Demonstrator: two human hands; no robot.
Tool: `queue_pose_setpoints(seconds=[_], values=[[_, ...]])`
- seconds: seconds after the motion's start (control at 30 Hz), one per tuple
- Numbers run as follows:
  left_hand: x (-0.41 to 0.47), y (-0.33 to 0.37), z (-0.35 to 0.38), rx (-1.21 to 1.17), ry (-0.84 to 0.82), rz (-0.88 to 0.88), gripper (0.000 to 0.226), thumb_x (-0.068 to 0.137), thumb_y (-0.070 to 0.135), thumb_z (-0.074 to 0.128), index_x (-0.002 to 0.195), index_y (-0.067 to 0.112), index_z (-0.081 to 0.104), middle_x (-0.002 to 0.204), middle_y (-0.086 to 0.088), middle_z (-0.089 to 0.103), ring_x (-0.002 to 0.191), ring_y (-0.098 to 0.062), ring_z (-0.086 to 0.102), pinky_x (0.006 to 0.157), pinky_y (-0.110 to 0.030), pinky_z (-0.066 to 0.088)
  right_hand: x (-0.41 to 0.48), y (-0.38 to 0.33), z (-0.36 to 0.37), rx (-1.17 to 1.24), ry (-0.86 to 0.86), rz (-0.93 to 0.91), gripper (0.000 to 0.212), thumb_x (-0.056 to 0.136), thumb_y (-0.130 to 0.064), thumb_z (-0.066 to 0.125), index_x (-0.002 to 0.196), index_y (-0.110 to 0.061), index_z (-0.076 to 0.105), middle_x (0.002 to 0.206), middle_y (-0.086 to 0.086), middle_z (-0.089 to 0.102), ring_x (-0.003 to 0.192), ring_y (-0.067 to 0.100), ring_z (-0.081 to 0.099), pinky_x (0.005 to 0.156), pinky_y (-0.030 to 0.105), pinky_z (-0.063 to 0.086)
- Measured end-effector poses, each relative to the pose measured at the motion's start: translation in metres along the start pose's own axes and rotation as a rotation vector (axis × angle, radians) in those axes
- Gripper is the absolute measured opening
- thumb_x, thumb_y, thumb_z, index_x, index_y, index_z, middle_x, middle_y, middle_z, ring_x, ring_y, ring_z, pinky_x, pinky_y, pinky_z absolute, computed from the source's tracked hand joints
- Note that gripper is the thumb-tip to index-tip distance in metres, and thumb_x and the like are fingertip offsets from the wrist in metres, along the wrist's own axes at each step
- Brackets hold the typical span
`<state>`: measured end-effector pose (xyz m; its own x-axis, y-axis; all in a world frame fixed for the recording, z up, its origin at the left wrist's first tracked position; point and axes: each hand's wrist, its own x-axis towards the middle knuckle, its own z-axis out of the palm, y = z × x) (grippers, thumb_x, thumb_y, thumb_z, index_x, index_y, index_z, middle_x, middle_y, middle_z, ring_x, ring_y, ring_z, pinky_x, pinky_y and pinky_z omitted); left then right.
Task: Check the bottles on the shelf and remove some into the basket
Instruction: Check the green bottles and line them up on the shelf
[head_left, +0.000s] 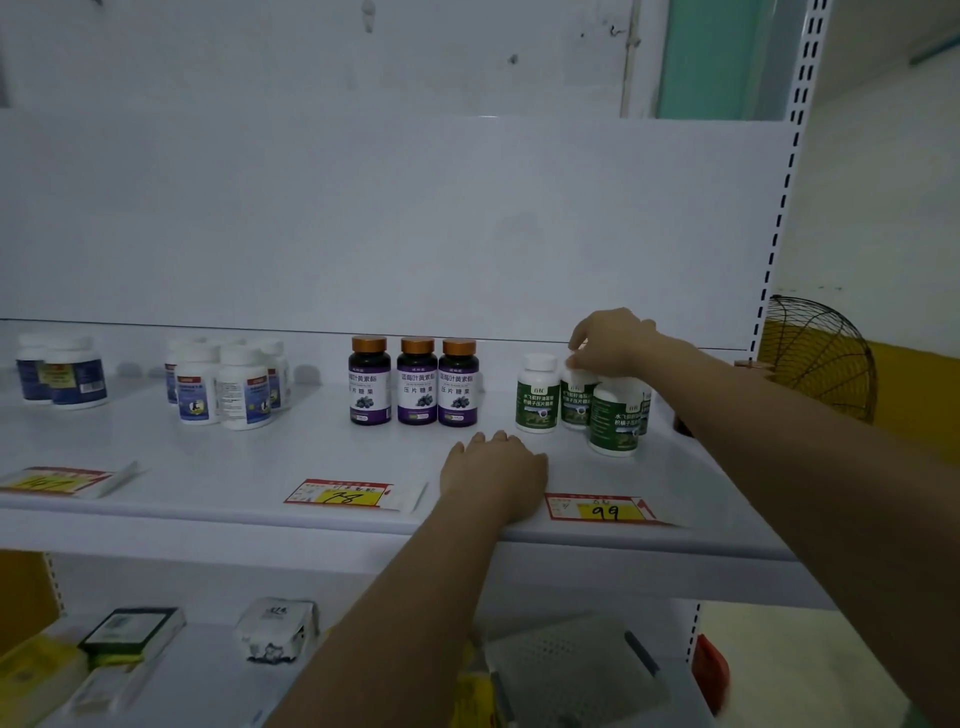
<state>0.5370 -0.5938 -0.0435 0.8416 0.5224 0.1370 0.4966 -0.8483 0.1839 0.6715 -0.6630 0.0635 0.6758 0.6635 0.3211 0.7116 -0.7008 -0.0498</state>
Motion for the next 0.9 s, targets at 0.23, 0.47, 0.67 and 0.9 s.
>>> queue_pose_setpoints(seconds=[0.23, 0.47, 0.67, 0.9], values=[[-0.01, 0.005, -0.009, -0.134, 0.067, -0.018, 0.046, 0.098, 0.043, 0.033, 0.13, 0.012, 0.044, 0.127, -0.01, 0.055, 0.116, -0.026, 0.05, 0.101, -0.041, 0.038, -0.015, 0.002, -0.04, 0.346, 0.232, -0.059, 0.035, 0.088, -0.027, 0.059, 0.122, -0.019, 0.062, 0.131, 0.008, 0.056, 0.121, 0.026, 0.05, 0.103, 0.04, 0.04], [-0.04, 0.018, -0.04, -0.806, 0.327, 0.123, 0.057, 0.089, 0.035, 0.06, 0.137, 0.014, 0.037, 0.127, 0.003, 0.05, 0.12, -0.013, 0.044, 0.084, -0.021, 0.03, -0.047, 0.0, -0.072, 0.609, 0.187, -0.172, 0.033, 0.086, -0.031, 0.065, 0.117, -0.018, 0.064, 0.122, 0.003, 0.061, 0.111, 0.017, 0.054, 0.085, 0.025, 0.04], [-0.045, 0.024, -0.046, -1.044, 0.256, 0.156, 0.048, 0.087, 0.031, 0.063, 0.129, 0.017, 0.045, 0.107, 0.012, 0.052, 0.077, 0.008, 0.047, 0.053, -0.003, 0.036, -0.081, -0.002, -0.07, 0.752, 0.082, -0.293, 0.027, 0.088, -0.026, 0.063, 0.114, -0.018, 0.067, 0.109, -0.002, 0.067, 0.097, 0.009, 0.062, 0.089, 0.027, 0.052], [-0.046, 0.037, -0.039, -1.249, 0.372, 0.104, 0.033, 0.08, 0.027, 0.073, 0.106, 0.018, 0.055, 0.101, 0.005, 0.064, 0.086, -0.004, 0.059, 0.065, -0.014, 0.042, -0.092, -0.004, -0.062, 0.763, 0.159, -0.171, 0.042, 0.078, -0.05, 0.07, 0.104, -0.017, 0.068, 0.098, -0.002, 0.069, 0.091, 0.012, 0.066, 0.087, 0.033, 0.055]])
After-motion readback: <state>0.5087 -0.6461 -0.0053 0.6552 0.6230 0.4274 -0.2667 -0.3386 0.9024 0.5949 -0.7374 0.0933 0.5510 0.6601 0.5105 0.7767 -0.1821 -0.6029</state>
